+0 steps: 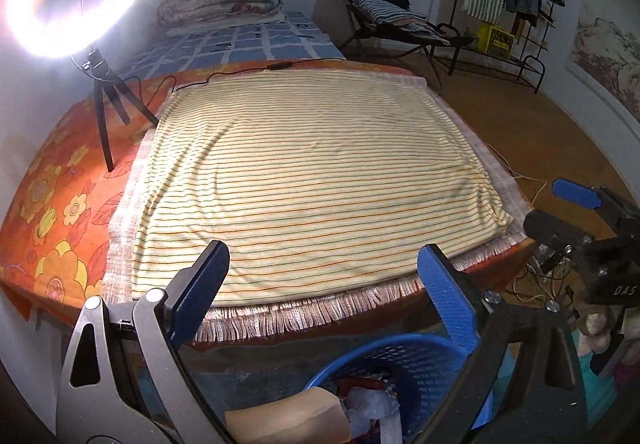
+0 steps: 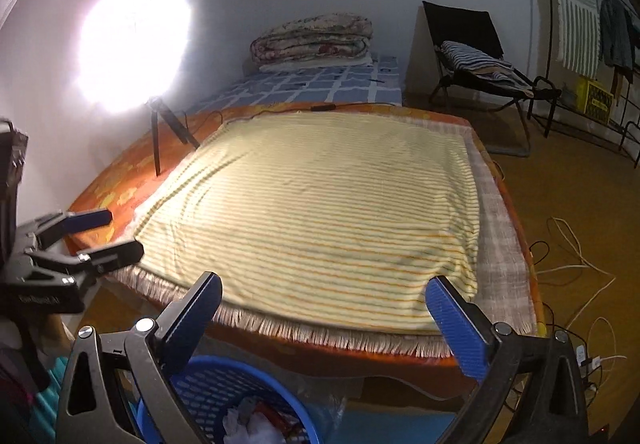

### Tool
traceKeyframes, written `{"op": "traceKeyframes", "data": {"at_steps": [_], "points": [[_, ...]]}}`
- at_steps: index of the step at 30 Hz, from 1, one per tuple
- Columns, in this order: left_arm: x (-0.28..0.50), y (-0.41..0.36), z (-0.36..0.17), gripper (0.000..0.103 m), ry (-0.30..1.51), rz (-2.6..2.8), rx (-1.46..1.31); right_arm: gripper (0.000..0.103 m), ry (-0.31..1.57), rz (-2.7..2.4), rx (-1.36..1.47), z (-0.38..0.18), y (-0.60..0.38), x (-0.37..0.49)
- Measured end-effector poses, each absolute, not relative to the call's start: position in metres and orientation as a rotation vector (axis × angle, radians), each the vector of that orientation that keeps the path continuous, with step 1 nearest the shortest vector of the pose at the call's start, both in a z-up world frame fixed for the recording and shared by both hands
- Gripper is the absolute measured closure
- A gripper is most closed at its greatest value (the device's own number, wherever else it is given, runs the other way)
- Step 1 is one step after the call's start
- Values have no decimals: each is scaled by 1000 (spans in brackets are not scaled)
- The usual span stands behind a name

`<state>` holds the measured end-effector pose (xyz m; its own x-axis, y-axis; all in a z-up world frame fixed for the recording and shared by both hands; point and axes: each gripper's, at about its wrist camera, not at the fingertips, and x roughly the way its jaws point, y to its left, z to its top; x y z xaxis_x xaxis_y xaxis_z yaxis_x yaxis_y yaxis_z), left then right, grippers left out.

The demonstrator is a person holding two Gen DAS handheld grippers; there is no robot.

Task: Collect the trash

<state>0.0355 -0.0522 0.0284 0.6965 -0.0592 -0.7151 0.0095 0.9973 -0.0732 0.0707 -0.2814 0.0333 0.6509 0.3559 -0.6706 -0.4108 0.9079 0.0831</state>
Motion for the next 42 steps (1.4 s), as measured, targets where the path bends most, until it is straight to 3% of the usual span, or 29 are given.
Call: {"op": "traceKeyframes", "data": {"at_steps": [5, 42], "points": [[36, -50, 26, 2, 806, -33, -95, 0, 739, 431, -81, 32, -279, 72], [25, -51, 35, 2, 793, -20, -100, 0, 789, 489, -2, 22, -278, 70]]}}
